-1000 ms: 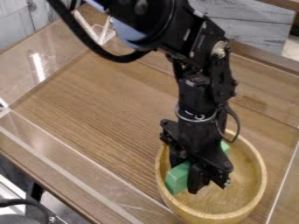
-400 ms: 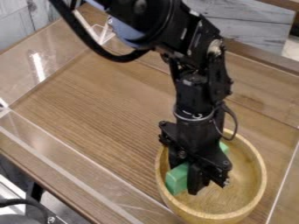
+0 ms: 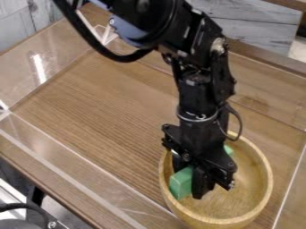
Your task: Put the green block in the brown bowl
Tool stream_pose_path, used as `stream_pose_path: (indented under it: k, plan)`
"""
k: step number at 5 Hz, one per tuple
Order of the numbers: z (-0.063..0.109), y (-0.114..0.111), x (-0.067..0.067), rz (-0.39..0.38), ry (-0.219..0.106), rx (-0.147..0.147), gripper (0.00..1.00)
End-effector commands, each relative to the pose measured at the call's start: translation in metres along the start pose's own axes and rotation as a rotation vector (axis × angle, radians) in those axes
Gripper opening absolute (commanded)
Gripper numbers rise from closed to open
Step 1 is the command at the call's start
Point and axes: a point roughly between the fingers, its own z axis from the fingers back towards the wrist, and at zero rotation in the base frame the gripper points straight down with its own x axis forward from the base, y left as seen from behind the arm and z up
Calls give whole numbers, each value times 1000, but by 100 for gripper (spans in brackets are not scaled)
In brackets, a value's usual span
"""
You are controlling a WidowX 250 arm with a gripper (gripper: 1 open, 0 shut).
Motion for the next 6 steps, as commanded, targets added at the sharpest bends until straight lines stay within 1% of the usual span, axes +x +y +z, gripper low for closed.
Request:
stream_pose_path:
  k: [1,6]
  plan:
    - [11,1,9,2,-39,-12,0]
    - [10,-1,4,28,1,-62,0]
